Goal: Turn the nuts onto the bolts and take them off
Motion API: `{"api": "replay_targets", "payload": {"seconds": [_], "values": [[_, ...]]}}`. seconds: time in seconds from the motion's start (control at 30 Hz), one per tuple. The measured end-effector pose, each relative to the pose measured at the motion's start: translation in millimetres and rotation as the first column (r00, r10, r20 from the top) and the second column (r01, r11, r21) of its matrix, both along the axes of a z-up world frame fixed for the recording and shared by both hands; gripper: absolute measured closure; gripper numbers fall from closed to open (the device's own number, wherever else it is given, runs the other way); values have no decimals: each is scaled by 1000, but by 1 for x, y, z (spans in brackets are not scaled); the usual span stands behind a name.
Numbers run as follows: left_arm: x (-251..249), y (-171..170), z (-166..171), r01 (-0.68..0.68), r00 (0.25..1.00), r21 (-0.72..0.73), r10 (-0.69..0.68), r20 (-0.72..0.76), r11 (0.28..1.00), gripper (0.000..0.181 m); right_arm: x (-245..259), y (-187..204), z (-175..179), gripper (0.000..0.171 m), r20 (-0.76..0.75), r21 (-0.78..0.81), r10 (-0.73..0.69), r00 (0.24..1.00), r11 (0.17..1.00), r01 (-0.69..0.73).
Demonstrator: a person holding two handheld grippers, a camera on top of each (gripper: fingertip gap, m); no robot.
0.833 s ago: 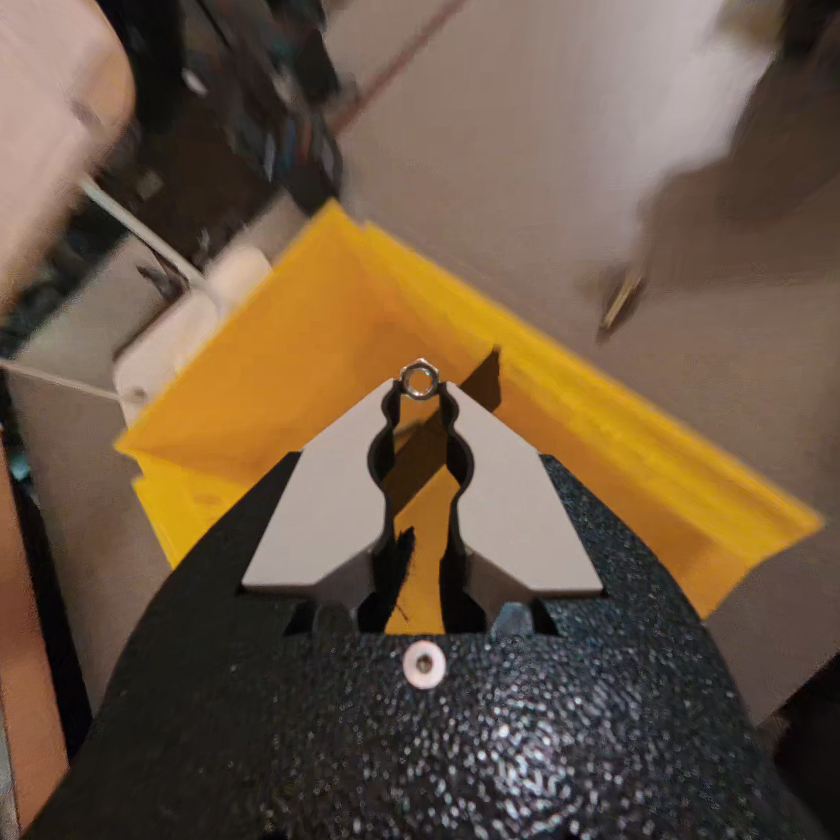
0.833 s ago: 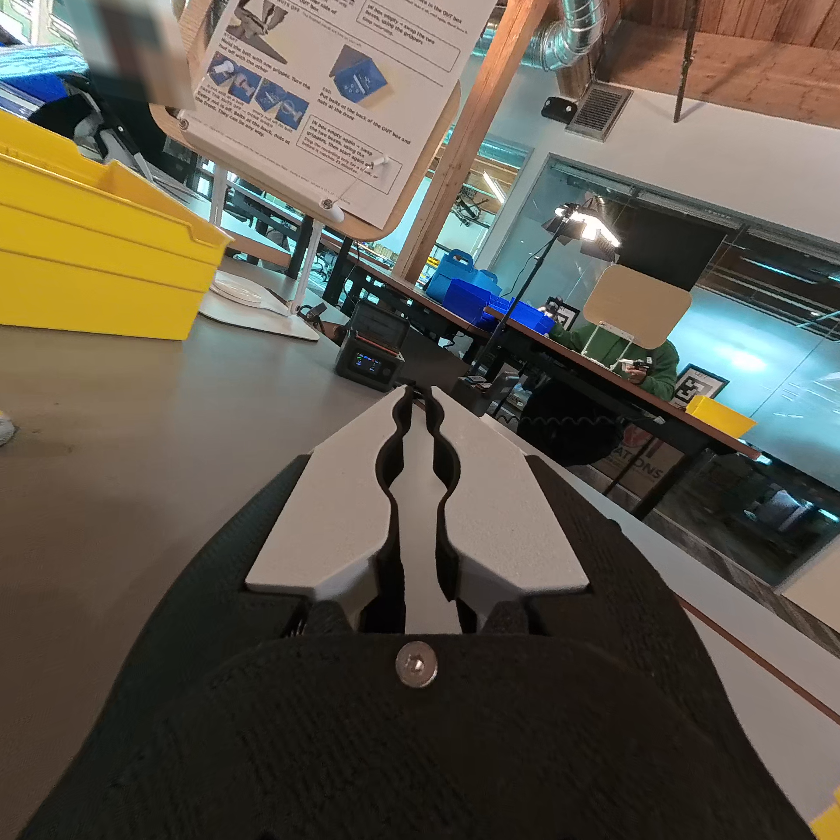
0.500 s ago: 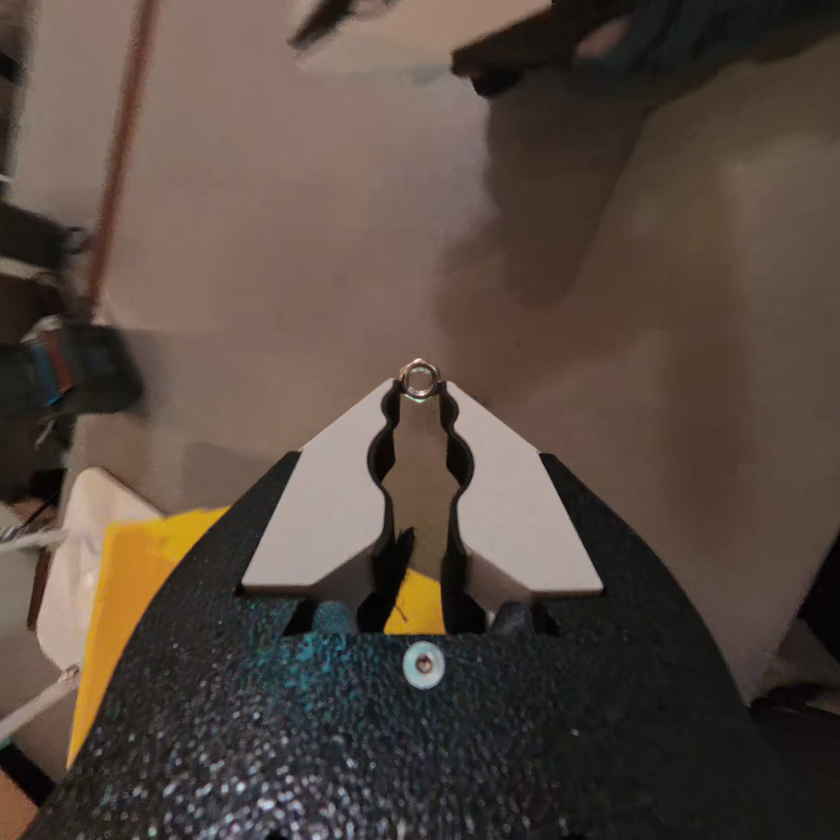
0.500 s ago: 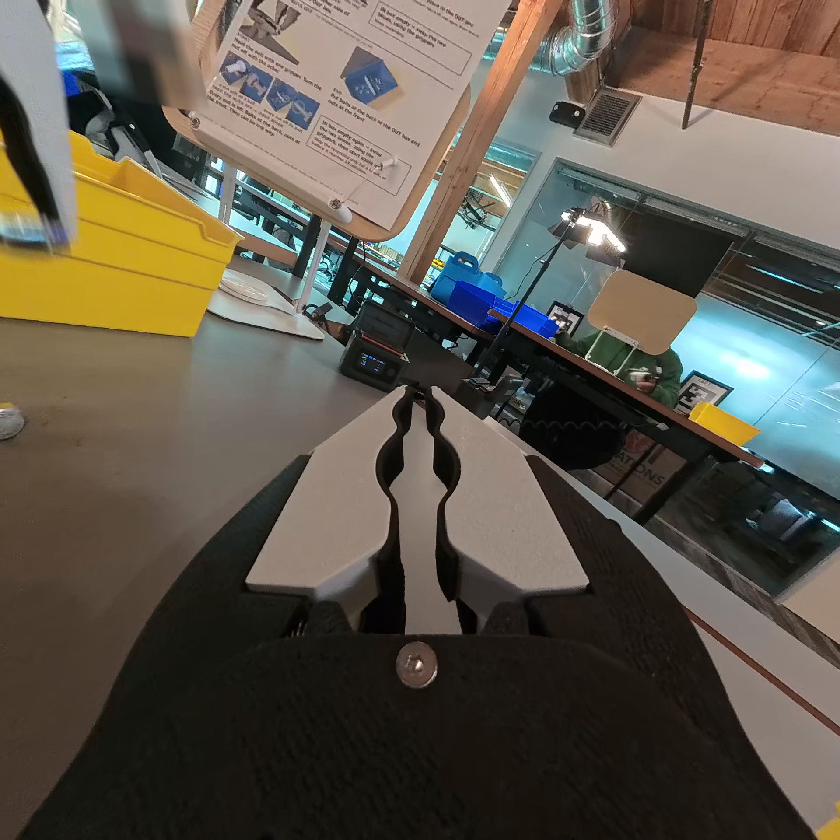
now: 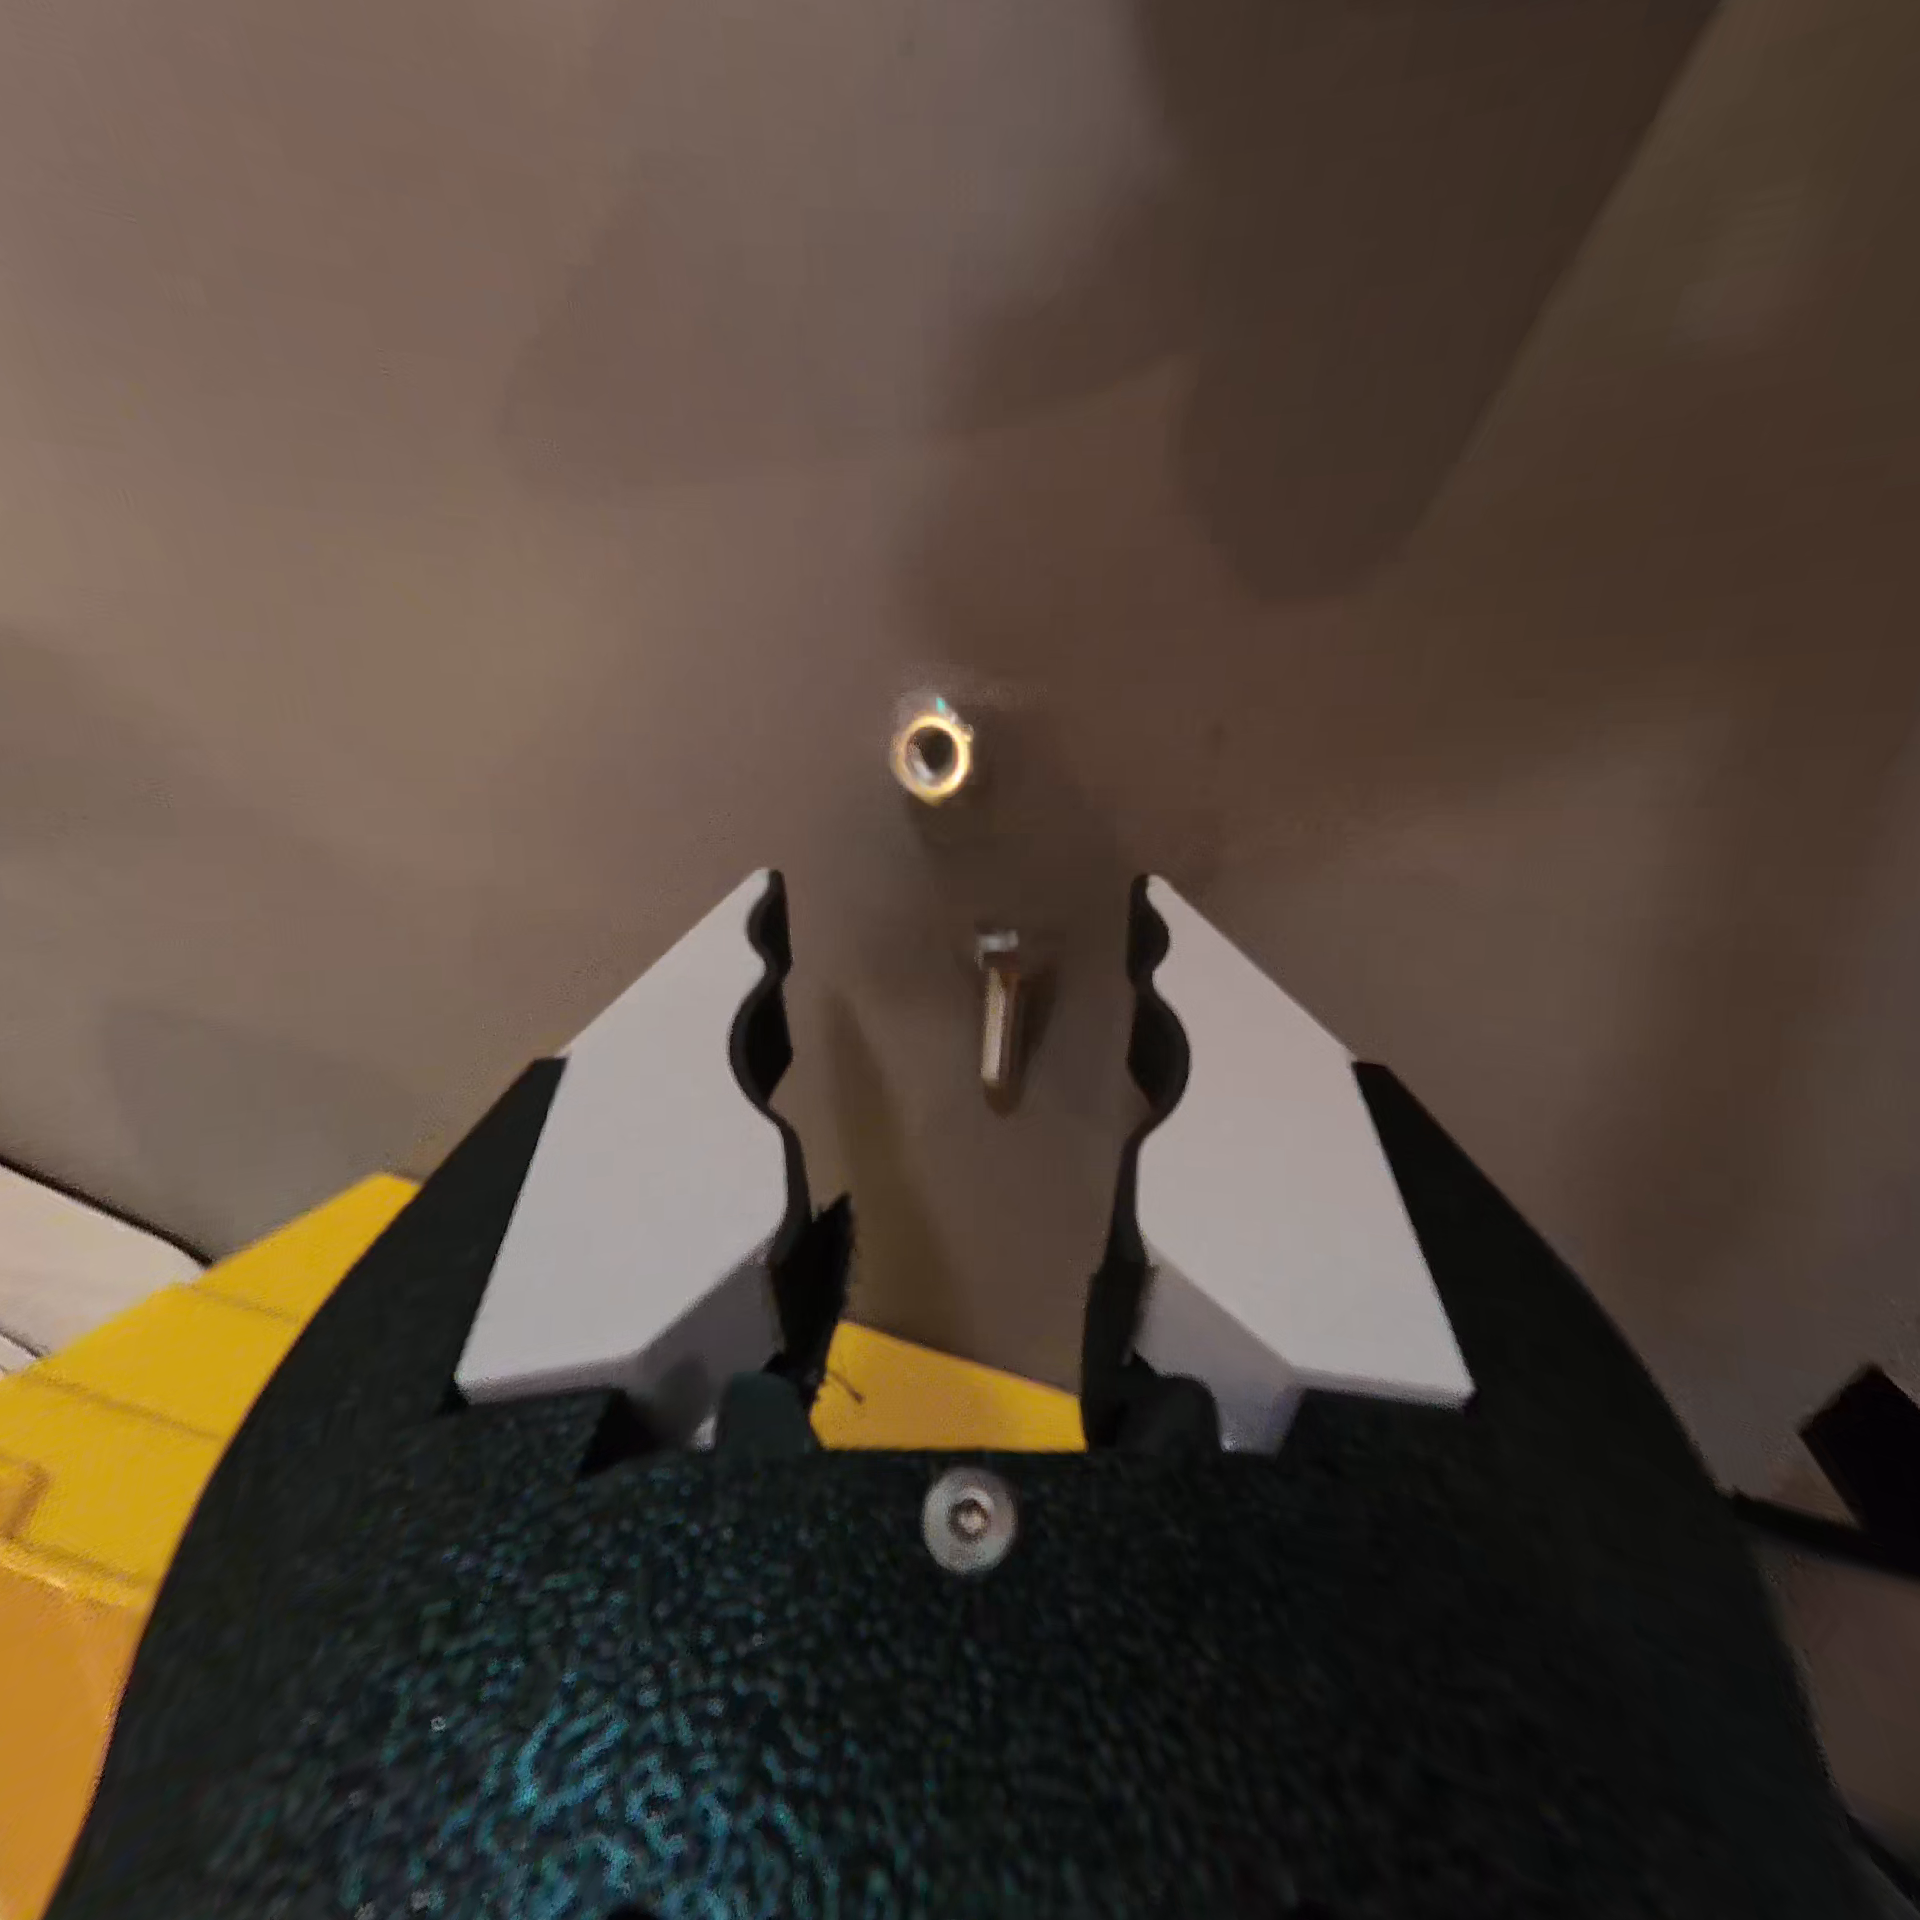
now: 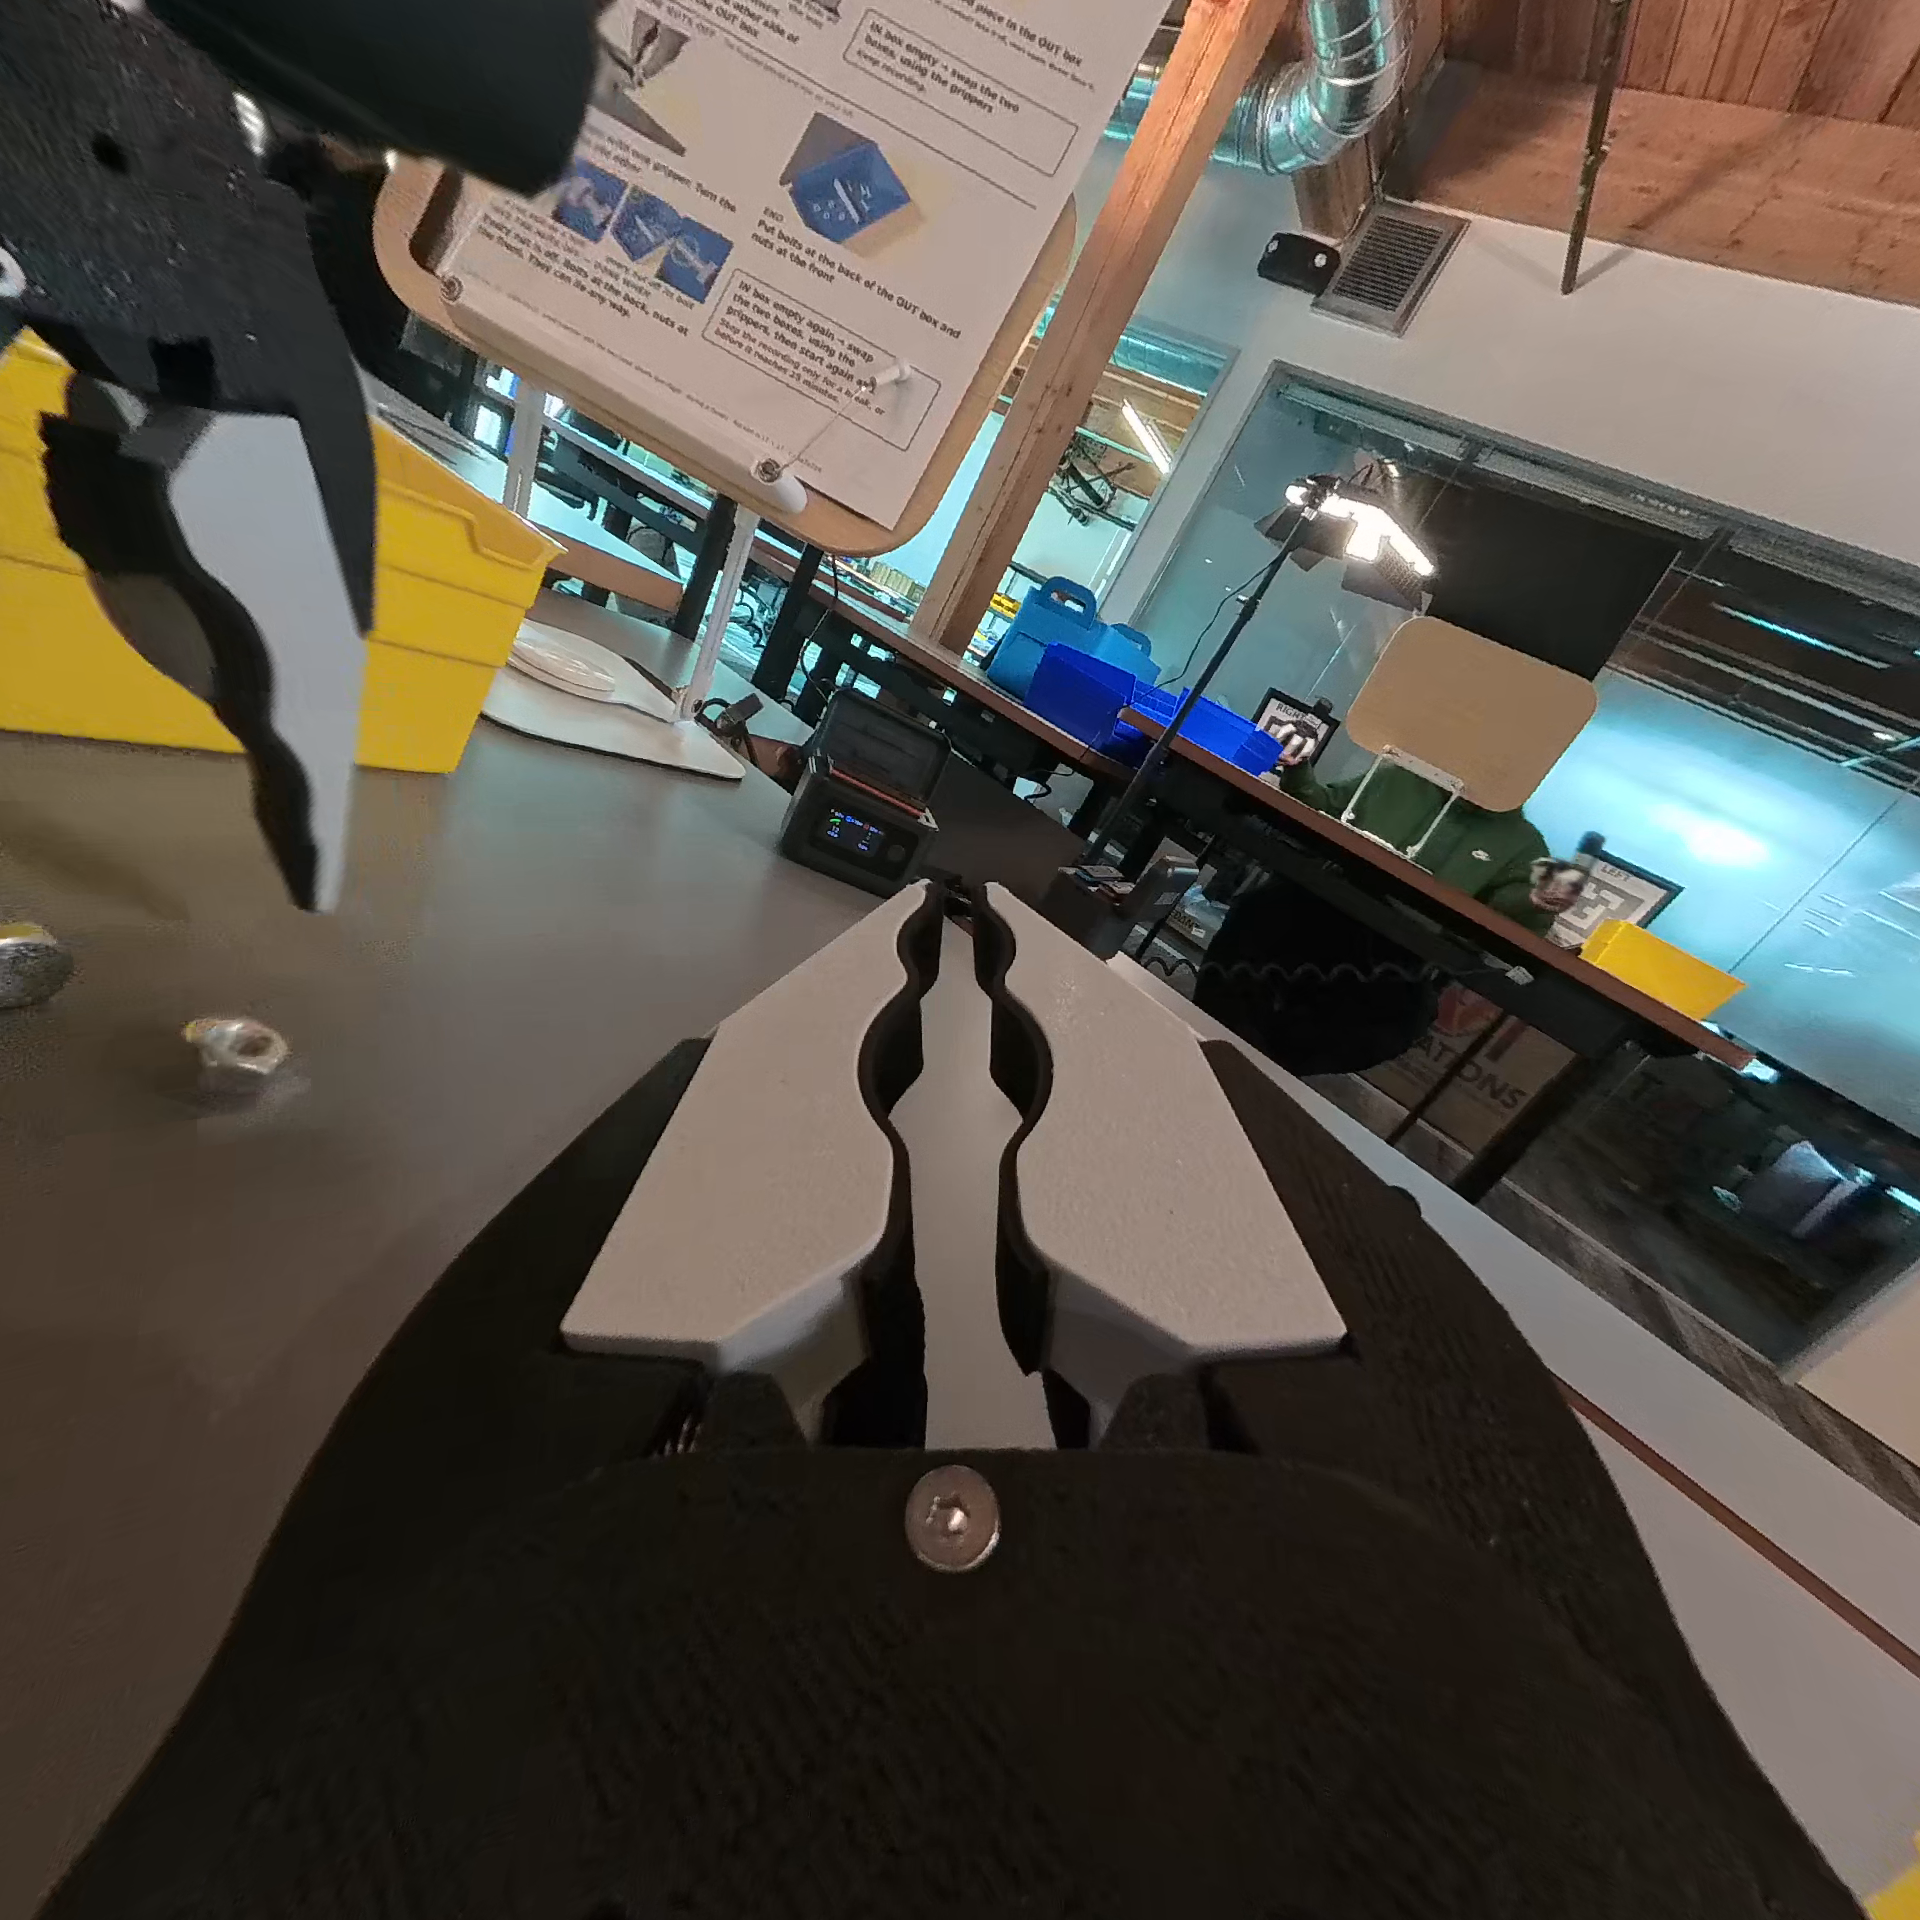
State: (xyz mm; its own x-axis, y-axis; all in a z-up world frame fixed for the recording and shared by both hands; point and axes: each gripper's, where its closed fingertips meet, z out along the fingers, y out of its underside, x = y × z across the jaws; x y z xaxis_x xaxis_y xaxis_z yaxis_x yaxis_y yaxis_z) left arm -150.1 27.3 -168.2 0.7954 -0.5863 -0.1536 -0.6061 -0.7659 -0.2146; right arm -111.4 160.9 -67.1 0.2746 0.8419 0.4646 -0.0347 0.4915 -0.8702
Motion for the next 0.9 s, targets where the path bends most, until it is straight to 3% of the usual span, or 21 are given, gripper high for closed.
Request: {"api": "replay_targets", "payload": {"seconds": [0.03,0.23,0.4,0.53,0.6,0.67,0.73,0.9], "values": [[-5,-8,-1,-13,1000,-35,13,-4,999,124,0,0,0,167,1,1,0,1000,1000,0],[-16,-31,-14,-53,998,-154,48,-35,987,151,0,-6,0,165,-1,-1,33,999,999,-33],[-14,-39,-16,-28,999,-189,20,-44,982,173,5,-35,5,155,-44,-68,238,970,968,-240],[-27,-25,-8,103,965,-50,-112,-239,993,174,8,-47,7,153,-60,-146,353,934,922,-358],[-35,-3,13,268,864,99,-194,-464,958,174,12,-53,7,157,-76,-281,447,891,848,-449],[-28,15,39,513,675,177,-268,-687,840,174,17,-60,3,158,-96,-459,570,816,702,-544],[-11,20,52,682,507,157,-307,-806,714,174,18,-64,-5,153,-95,-622,649,755,553,-554],[22,24,84,881,133,24,-197,-971,473,174,26,-92,-24,143,-95,-844,817,569,237,-481]]}}
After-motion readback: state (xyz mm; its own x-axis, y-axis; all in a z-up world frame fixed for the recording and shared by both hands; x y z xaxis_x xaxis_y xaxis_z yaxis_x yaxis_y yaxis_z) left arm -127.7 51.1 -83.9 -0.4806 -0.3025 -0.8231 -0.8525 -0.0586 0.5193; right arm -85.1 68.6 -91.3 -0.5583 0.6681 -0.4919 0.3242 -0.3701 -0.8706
